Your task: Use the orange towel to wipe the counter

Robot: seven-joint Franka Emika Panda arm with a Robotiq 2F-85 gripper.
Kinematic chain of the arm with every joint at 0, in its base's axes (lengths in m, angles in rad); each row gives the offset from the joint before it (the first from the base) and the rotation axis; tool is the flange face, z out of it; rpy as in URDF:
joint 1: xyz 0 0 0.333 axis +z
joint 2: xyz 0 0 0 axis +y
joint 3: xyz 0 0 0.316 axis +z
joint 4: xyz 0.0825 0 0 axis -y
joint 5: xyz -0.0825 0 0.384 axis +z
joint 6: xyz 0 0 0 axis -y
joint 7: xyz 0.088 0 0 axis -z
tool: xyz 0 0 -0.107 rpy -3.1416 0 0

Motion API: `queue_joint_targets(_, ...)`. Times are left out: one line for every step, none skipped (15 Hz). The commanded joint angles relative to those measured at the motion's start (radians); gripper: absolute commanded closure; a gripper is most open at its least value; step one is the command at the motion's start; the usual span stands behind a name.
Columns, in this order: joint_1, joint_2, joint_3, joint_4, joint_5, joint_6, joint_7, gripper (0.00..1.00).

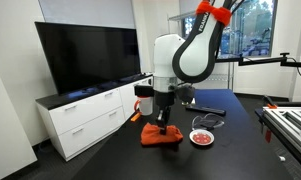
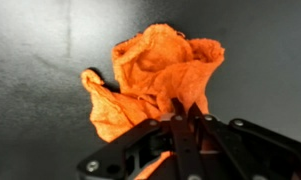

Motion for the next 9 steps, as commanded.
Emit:
queue_joint_targets(-0.007, -0.043, 0.041, -0.016, 0.029, 0.004, -0.041, 0.98)
queue_joint_targets(-0.008, -0.043, 0.052, -0.016, 0.033, 0.005, -0.044, 0.98)
queue_joint_targets(-0.009, -0.046, 0.058, -0.015, 0.035, 0.003, -0.046, 0.98)
queue_joint_targets(-0.009, -0.046, 0.062, -0.015, 0.036, 0.004, -0.046, 0.98)
queue_joint_targets(-0.007, -0.046, 0.059, -0.013, 0.031, 0.005, -0.043, 0.98)
queue_joint_targets(-0.008, -0.044, 0.057, -0.011, 0.03, 0.004, -0.043, 0.98)
queue_joint_targets(-0.009, -0.042, 0.053, -0.01, 0.028, 0.004, -0.042, 0.98)
queue_joint_targets(-0.013, -0.04, 0.048, -0.01, 0.026, 0.003, -0.042, 0.98)
queue_joint_targets(-0.015, -0.039, 0.038, -0.01, 0.021, 0.002, -0.04, 0.98)
